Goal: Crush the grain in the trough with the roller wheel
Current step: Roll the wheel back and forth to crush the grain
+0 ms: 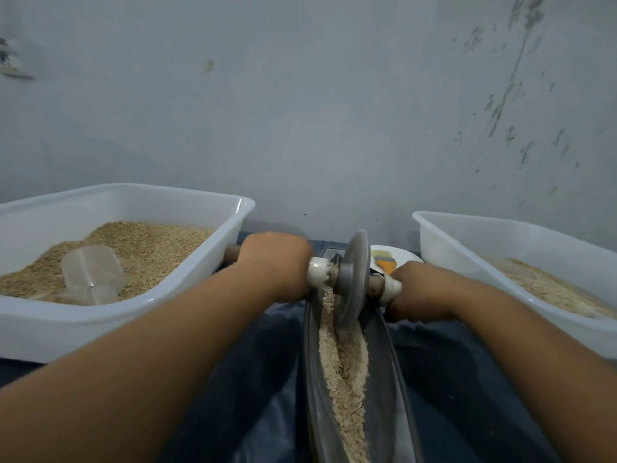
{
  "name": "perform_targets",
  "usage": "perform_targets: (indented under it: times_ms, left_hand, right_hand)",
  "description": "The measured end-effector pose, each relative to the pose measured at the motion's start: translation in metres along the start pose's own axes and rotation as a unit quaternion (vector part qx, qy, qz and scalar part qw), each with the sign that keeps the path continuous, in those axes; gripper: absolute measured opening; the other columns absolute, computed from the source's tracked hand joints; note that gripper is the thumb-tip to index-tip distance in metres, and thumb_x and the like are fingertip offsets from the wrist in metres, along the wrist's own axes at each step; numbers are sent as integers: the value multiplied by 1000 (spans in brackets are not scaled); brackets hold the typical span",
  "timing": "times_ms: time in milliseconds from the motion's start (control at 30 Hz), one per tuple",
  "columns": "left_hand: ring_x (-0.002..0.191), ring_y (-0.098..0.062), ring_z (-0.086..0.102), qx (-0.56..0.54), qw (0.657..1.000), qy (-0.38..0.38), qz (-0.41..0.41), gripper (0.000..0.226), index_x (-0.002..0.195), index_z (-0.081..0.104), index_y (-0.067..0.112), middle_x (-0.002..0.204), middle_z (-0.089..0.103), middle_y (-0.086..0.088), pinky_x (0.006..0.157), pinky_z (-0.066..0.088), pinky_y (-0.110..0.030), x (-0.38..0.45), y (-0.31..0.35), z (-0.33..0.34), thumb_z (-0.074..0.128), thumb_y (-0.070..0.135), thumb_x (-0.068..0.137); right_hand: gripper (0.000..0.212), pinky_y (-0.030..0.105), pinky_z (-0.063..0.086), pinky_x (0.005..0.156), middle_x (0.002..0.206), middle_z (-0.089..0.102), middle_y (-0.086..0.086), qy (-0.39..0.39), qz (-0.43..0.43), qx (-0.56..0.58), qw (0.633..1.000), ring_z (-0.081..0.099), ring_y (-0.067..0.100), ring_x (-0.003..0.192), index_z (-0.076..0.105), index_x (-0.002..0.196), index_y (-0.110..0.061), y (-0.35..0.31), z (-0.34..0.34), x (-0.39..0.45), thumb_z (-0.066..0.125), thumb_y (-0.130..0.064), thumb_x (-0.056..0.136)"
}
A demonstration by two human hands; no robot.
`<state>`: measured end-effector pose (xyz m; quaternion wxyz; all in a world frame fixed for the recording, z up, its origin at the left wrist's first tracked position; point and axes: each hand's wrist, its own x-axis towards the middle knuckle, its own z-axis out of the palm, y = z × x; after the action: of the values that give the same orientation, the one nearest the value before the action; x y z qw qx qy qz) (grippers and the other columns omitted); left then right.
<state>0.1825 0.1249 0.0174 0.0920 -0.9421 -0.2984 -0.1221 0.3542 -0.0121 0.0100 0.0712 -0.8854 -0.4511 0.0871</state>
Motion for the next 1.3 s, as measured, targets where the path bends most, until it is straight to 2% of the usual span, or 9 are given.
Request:
perform_targets:
  times_ms: [200,367,567,733,933,1067,1133,1233,1300]
  left_hand:
    - [75,-15,49,25,997,71,20,29,85,39,32,71,41,9,71,38,-34,-17,1,17,67,35,82]
    - [74,-17,51,-5,1000,26,4,19,86,48,27,69,43,7,69,40,-34,-3,0,5,66,30,81]
    - [73,-14,47,6,998,68,6,25,86,41,32,69,41,9,67,35,-34,-18,-3,20,66,32,82]
    - [73,-15,50,-30,999,19,-14,19,91,52,30,75,49,8,64,38,-31,-11,-3,8,67,35,81]
    - [58,-7,34,-25,997,50,-49,21,85,44,34,68,40,10,47,16,-25,-24,-6,21,65,37,82]
    - [73,-16,49,-38,999,14,-23,24,87,45,29,72,45,8,65,40,-30,-11,-2,9,68,34,81]
    - [75,-16,50,-18,999,35,-15,23,87,44,30,73,45,8,69,40,-33,-15,-1,11,67,32,82]
    - [72,-15,47,1,997,73,-6,25,86,40,33,67,38,10,68,35,-34,-23,-1,20,65,32,82]
    - [68,-13,45,1,998,70,-8,24,85,41,33,66,38,10,64,33,-31,-21,-2,22,65,32,82]
  right_hand:
    - [15,25,52,53,63,68,-4,20,-9,-35,999,65,11,54,65,74,-28,9,9,-9,73,-33,62]
    - [10,21,47,48,52,63,-4,-11,-7,3,1000,57,10,45,66,77,-20,0,-3,-1,74,-21,71]
    - [16,27,46,57,70,66,-4,6,-21,-67,998,63,12,64,63,79,-25,3,4,-7,72,-32,68]
    - [12,24,47,54,58,64,-2,-43,-13,-41,998,57,16,49,64,76,-21,-8,-12,0,74,-24,70]
    - [17,23,44,53,62,63,-7,-7,-27,-104,994,60,12,55,61,73,-25,-10,-9,-2,73,-35,65]
    - [18,28,53,59,62,64,0,-46,-10,-41,998,60,18,56,66,81,-21,-13,-15,0,80,-26,70]
    - [17,26,49,56,62,64,-1,-42,-10,-40,998,59,16,54,64,79,-23,-8,-9,-5,78,-26,69]
    - [19,23,44,54,70,67,-7,-15,-24,-66,997,62,10,60,63,78,-29,1,1,-12,77,-33,66]
    - [18,21,42,50,66,66,-9,-12,-28,-66,997,60,4,54,63,77,-29,1,0,-10,77,-32,66]
